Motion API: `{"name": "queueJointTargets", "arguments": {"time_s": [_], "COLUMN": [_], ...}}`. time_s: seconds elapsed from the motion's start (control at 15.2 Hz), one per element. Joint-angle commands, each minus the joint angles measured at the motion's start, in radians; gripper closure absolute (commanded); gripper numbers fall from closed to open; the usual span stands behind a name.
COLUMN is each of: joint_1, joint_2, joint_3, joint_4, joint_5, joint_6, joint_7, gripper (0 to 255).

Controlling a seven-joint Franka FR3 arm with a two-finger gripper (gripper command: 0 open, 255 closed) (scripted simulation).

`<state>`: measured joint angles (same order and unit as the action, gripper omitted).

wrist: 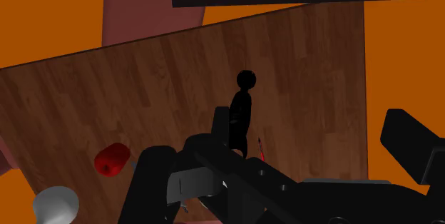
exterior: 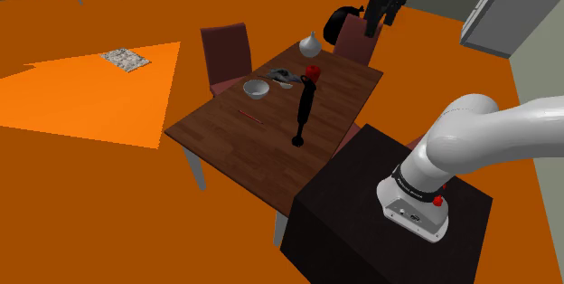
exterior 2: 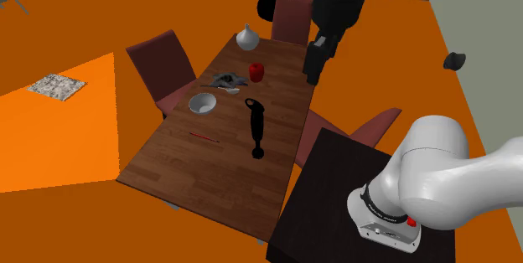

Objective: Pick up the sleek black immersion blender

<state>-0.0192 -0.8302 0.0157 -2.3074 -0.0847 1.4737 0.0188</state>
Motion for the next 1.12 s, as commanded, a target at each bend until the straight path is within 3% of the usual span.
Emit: {"name": "queueJointTargets", "arguments": {"time_s": [0.0, 0.53, 1.06], "joint_1": [0.000, 0.000, -0.004], "joint_2": [0.000, 0.026, 0.202], "joint_3": [0.000, -0.073, -0.156], "joint_4": [0.000, -0.241, -0.375], "joint_5": [0.000, -0.048, -0.093], "joint_6": [0.000, 0.362, 0.767], "joint_7": [0.000, -0.068, -0.136], "gripper": [0, 0, 0]}}
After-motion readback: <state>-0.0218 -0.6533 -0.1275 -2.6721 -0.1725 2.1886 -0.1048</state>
